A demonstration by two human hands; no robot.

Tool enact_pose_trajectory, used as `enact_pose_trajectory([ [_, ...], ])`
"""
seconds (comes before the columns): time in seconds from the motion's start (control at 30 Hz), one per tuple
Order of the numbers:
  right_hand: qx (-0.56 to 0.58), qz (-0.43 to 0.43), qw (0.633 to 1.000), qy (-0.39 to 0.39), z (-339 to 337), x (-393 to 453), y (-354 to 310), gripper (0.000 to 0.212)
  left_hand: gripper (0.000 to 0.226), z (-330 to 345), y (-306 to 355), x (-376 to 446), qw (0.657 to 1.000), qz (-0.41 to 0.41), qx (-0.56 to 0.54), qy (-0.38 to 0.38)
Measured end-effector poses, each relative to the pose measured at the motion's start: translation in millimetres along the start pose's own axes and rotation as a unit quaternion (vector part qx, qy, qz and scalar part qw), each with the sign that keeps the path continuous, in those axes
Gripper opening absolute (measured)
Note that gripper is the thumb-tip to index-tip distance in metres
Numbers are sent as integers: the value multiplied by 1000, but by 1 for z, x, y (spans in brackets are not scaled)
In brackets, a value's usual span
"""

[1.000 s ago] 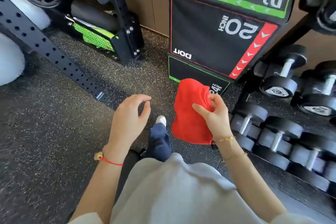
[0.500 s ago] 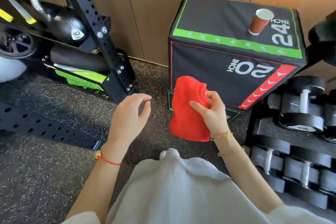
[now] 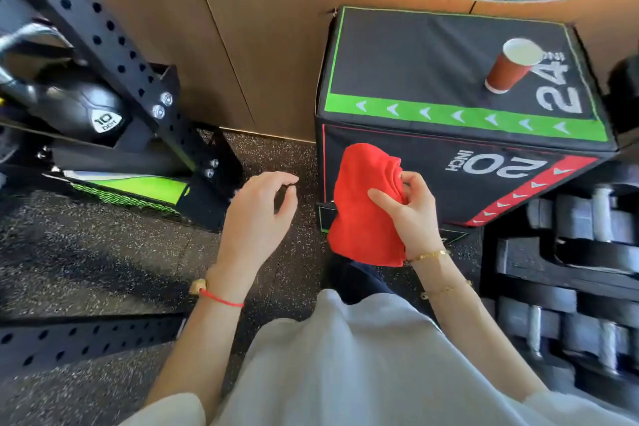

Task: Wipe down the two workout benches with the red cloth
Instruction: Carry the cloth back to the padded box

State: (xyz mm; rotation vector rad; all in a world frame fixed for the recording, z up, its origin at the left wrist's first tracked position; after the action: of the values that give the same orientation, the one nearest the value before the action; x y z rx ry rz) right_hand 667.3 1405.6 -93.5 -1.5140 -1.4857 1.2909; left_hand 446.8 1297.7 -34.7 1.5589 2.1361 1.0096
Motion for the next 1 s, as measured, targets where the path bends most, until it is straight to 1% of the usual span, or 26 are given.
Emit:
enact_pose_trajectory([
  [0.13, 18, 3, 1000, 9, 9, 55, -14, 33, 22, 8, -4, 61, 1000, 12, -3, 1],
  [0.3, 14, 12, 1000, 22, 14, 135, -37, 34, 22, 26, -6, 138, 1000, 19, -4, -2],
  [0.43, 17, -2, 1000, 24, 17, 200, -52, 34, 22, 44, -7, 193, 1000, 27, -4, 10],
  [0.7, -21, 9, 999, 31, 32, 292, -69, 34, 22, 75, -9, 272, 998, 56, -9, -7],
  [0.8, -55, 10, 998, 37, 38, 309, -64, 37, 22, 89, -15, 292, 998, 66, -9, -14],
  [0.87, -97, 8, 994, 52, 38, 315, -58, 36, 23, 99, -18, 301, 997, 74, -11, -23],
  [1.0, -183, -17, 979, 86, 31, 316, -47, 33, 24, 117, -26, 317, 995, 81, -22, -60],
])
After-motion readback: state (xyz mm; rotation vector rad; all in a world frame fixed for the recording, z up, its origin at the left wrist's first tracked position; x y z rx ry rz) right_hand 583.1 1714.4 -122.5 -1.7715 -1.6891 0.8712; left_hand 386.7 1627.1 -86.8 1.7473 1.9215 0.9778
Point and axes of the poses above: each hand's wrist, its own x-axis towards the middle knuckle, its own z-axis out of the palm, y = z × x, the point moved 7 cm from there along x, towards the middle knuckle, and after that the axes turned 10 degrees about -x, right-handed, at the moved point
